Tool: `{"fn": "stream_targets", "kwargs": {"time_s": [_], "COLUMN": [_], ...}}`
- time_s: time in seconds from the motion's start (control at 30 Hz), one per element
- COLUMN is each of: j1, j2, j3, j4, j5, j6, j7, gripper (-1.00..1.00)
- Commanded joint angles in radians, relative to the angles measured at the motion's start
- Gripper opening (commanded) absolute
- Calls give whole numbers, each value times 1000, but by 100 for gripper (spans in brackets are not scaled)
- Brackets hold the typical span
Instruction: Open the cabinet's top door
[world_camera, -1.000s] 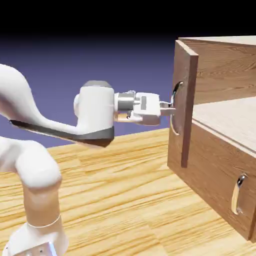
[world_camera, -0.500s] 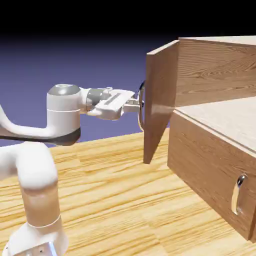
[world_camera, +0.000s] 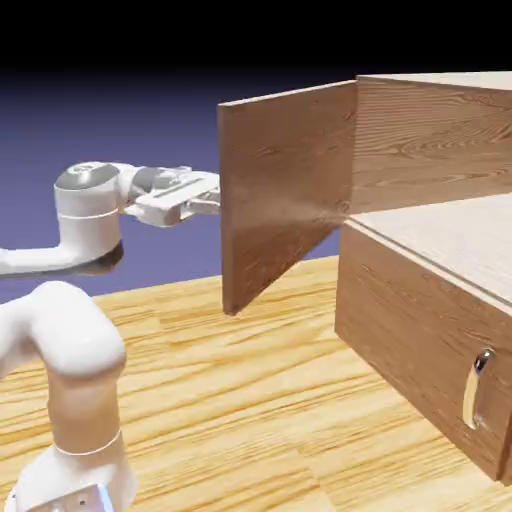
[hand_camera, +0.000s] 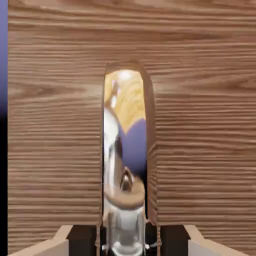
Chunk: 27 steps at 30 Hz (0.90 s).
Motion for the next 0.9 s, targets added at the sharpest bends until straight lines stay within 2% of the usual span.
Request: {"fn": "stream_targets", "kwargs": {"time_s": [0.0,0.27,0.53,0.87], "j1": [0,-104,-331,-643], "j2": [14,151,239,251], "j3": [36,325,551,747], "j4": [19,248,538,900], "j5": [34,281,432,534], "j6": [-31,-303,-540,-789], "j7": [2,24,26,-13], "gripper": [-100,-100,-100,-100]}}
